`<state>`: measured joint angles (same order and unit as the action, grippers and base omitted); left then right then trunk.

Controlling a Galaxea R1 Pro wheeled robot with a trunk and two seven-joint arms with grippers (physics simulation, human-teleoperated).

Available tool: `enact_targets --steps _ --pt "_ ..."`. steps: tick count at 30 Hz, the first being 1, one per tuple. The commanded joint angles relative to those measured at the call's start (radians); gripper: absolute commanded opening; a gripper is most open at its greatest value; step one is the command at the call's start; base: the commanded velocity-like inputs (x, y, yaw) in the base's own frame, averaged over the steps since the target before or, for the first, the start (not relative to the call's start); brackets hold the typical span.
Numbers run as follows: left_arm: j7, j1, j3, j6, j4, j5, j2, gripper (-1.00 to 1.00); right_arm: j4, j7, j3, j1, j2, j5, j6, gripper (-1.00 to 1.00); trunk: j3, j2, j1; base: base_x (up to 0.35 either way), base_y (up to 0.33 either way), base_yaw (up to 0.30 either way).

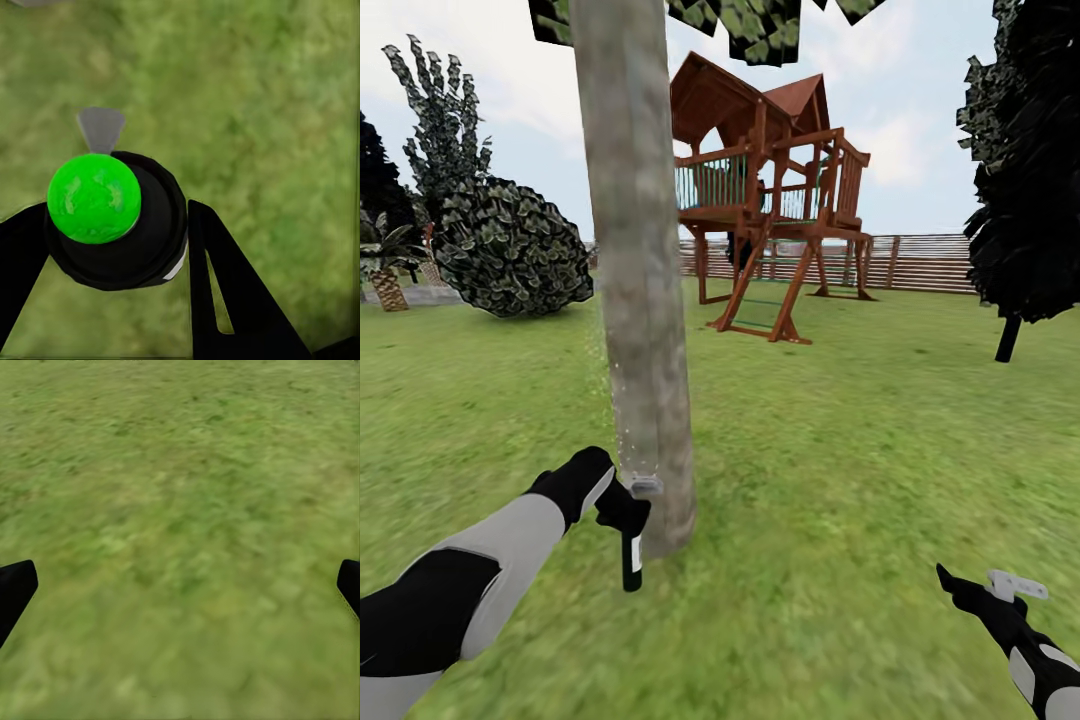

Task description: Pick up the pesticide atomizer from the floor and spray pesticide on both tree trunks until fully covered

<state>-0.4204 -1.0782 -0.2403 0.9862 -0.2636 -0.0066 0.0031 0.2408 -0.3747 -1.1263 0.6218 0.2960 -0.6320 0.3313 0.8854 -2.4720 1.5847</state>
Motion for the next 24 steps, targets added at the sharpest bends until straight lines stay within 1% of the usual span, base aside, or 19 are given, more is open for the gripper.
enact_targets --steps 1,3,5,9,13,15,20,24 --pt "0.0 0.0 0.0 0.0 0.012 0.001 -0.001 -1.0 0.0 0.0 0.0 0.0 0.0 0.0 0.0 1.0 0.0 0.0 0.0 0.059 -0.11 0.008" --pt "0.0 0.0 0.0 0.0 0.019 0.001 -0.002 -1.0 0.0 0.0 0.0 0.0 0.0 0.0 0.0 1.0 0.0 0.0 0.0 0.031 -0.058 0.004" --pt "-0.002 0.0 0.003 0.001 0.02 0.002 -0.016 -1.0 0.0 0.0 0.0 0.0 0.0 0.0 0.0 1.0 0.0 0.0 0.0 0.008 -0.014 0.001" --pt "-0.006 -0.017 0.008 0.008 0.017 0.006 -0.028 -1.0 0.0 0.0 0.0 0.0 0.0 0.0 0.0 1.0 0.0 0.0 0.0 0.001 -0.003 0.0" --pt "-0.006 -0.084 0.008 0.01 0.018 0.009 -0.028 -1.0 0.0 0.0 0.0 0.0 0.0 0.0 0.0 1.0 0.0 0.0 0.0 0.0 0.0 0.0" --pt "-0.006 -0.131 0.009 0.013 0.018 0.01 -0.028 -1.0 0.0 0.0 0.0 0.0 0.0 0.0 0.0 1.0 0.0 0.0 0.0 0.0 0.0 0.0" --pt "-0.006 -0.205 0.009 0.014 0.019 0.01 -0.026 -1.0 0.0 0.0 0.0 0.0 0.0 0.0 0.0 1.0 0.0 0.0 0.0 0.0 0.0 0.0" --pt "-0.006 -0.249 0.009 0.015 0.022 0.01 -0.026 -1.0 0.0 0.0 0.0 0.0 0.0 0.0 0.0 1.0 0.0 0.0 0.0 0.0 0.0 0.0"
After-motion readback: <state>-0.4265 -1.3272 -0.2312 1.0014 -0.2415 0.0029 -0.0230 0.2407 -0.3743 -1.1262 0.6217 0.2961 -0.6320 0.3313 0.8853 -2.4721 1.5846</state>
